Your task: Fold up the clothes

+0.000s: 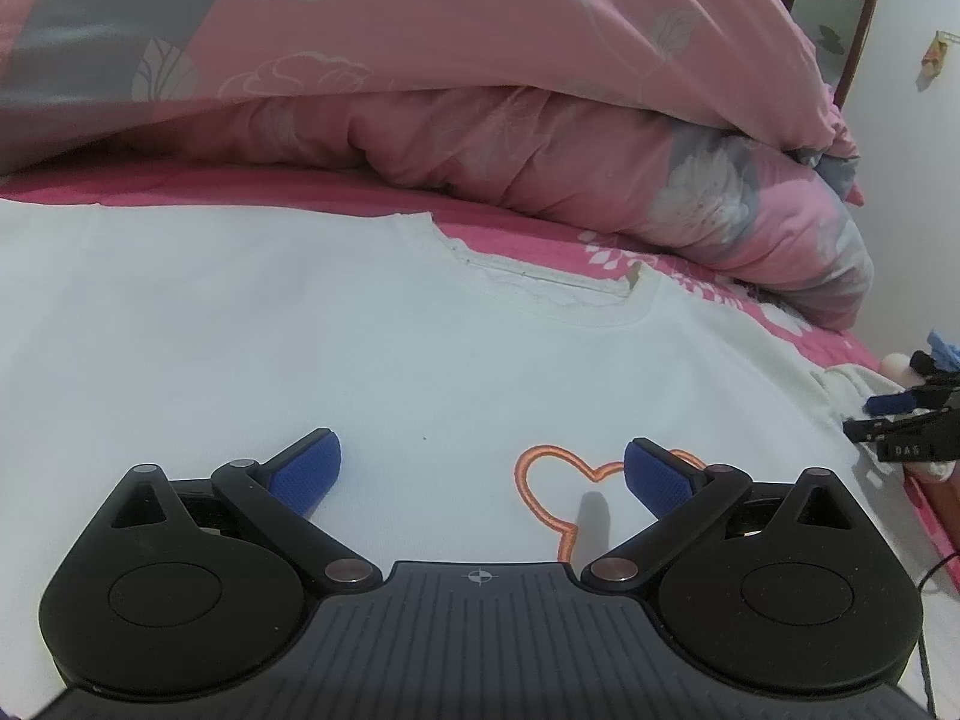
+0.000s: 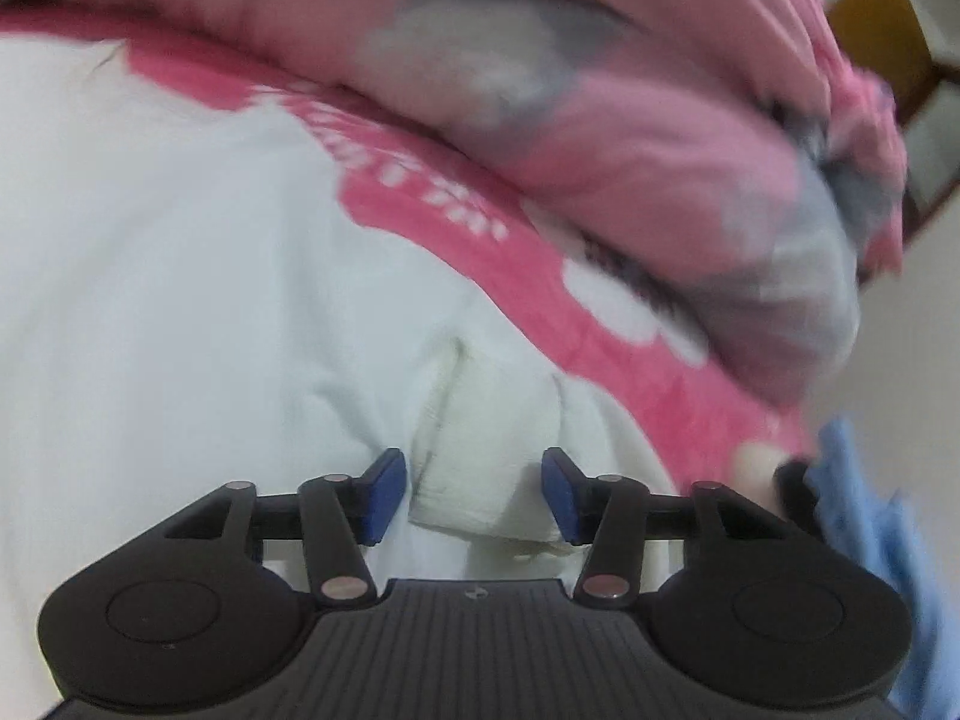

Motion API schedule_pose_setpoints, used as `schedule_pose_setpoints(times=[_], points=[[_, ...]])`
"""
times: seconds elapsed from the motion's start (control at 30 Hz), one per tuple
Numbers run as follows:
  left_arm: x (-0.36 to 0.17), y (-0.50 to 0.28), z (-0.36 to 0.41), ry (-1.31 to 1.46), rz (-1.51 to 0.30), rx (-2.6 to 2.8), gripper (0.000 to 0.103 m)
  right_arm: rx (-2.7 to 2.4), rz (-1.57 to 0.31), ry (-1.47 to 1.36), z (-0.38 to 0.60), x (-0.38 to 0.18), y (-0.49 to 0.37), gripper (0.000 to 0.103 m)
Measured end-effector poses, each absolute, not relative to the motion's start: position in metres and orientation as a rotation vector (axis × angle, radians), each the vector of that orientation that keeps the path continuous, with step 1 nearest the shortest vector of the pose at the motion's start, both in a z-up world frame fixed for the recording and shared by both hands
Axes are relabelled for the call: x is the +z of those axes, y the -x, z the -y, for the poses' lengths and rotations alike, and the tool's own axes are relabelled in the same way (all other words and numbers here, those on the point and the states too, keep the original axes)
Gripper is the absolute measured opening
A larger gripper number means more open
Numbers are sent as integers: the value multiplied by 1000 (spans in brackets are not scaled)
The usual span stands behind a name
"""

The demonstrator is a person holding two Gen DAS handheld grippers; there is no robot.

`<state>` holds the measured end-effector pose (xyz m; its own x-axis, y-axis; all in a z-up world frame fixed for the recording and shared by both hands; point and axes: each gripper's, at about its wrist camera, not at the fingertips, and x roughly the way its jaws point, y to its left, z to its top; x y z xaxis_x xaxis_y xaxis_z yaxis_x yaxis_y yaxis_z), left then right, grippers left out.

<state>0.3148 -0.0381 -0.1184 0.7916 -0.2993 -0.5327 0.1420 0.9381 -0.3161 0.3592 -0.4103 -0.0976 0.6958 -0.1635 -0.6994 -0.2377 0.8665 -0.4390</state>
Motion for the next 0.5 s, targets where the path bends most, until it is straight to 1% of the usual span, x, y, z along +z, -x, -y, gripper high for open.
schedule_pose_setpoints(times=[0.03, 0.07, 0.1, 0.13, 0.23, 0.5], points=[[-118, -315, 38, 267, -614, -241, 102, 51, -821, 500, 416, -98, -361, 43], [-118, -315, 38, 268, -614, -241, 102, 55, -830, 474, 419, -98, -364, 33], [-118, -315, 38, 268, -614, -242, 102, 41, -833, 462, 421, -96, -365, 9], [-118, -315, 37, 269, -614, -242, 102, 9, -832, 456, 423, -94, -365, 7], [-118, -315, 37, 271, -614, -243, 102, -84, -761, 403, 437, -70, -360, 6], [-119, -315, 37, 275, -614, -246, 102, -336, -514, 85, 523, 46, -331, 6]])
